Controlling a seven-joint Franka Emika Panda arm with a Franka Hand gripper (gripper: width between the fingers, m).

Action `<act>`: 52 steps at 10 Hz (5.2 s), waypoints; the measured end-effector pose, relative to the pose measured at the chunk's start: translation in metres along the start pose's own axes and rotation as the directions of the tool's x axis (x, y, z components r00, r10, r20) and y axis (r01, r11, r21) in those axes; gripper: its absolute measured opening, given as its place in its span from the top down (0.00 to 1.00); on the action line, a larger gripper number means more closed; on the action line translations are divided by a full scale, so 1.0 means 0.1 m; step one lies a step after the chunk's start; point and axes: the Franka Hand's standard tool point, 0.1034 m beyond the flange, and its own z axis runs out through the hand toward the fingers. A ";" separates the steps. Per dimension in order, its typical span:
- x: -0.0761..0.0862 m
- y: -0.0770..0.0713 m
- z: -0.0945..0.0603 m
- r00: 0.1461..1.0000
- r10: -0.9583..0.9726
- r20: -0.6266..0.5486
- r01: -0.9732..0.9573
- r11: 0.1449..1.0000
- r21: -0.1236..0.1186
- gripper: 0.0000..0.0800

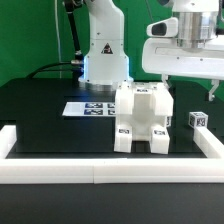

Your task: Assemble chair

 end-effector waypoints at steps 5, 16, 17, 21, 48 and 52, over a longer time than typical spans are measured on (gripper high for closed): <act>0.13 0.12 -0.01 0.999 -0.054 -0.007 0.054 0.999 -0.004 0.19; 0.49 0.36 -0.02 0.993 -0.112 -0.028 0.111 0.994 -0.019 0.19; 0.51 0.38 -0.01 0.993 -0.112 -0.028 0.111 0.994 -0.021 0.19; 0.46 0.31 -0.04 0.994 -0.103 -0.031 0.103 0.995 -0.017 0.19; -0.33 -0.22 0.21 0.736 -0.676 -0.038 0.676 0.737 -0.021 0.19; -0.33 -0.21 0.23 0.741 -0.671 -0.034 0.671 0.741 -0.023 0.19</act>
Offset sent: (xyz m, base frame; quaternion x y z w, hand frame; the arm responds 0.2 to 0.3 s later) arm 0.0043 -0.0150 0.0007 0.0006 0.0000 -0.0192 0.9998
